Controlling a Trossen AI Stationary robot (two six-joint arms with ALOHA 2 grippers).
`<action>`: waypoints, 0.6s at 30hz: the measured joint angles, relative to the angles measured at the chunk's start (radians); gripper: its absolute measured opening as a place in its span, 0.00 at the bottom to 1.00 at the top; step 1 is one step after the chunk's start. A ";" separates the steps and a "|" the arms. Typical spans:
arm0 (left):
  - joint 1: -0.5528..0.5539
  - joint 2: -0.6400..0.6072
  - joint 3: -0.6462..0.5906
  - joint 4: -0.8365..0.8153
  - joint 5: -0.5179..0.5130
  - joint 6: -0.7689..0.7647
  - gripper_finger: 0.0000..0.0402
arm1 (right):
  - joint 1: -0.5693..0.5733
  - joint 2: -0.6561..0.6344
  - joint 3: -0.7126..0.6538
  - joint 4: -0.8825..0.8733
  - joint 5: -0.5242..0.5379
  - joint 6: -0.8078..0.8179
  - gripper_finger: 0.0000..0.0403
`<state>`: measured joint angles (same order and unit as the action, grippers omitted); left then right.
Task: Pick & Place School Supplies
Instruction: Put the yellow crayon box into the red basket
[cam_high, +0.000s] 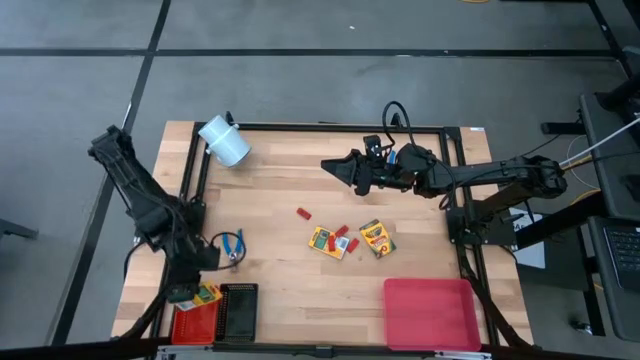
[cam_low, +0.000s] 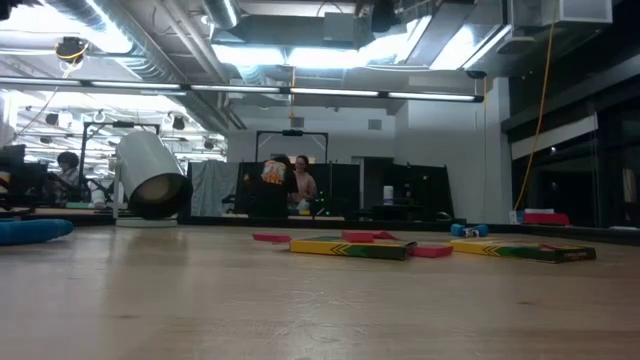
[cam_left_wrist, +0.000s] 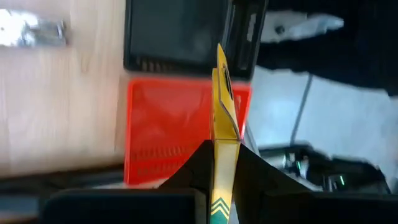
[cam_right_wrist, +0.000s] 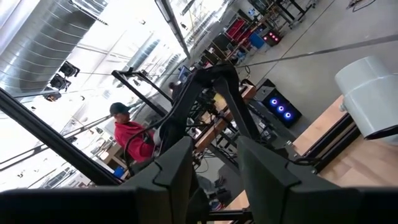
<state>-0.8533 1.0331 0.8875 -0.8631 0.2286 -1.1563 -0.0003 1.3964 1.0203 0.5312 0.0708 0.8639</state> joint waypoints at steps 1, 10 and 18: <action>-0.003 0.009 0.000 0.024 -0.028 -0.009 0.06 | 0.000 0.000 0.000 0.000 0.000 0.000 0.33; -0.086 0.068 0.000 0.006 -0.268 -0.251 0.06 | 0.005 0.000 0.000 0.000 0.000 0.003 0.33; -0.183 0.120 0.000 -0.011 -0.349 -0.527 0.06 | 0.007 0.000 0.000 0.000 -0.005 0.003 0.32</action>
<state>-1.0362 1.1528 0.8875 -0.8742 -0.1207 -1.6837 0.0063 1.3964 1.0203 0.5308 0.0661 0.8669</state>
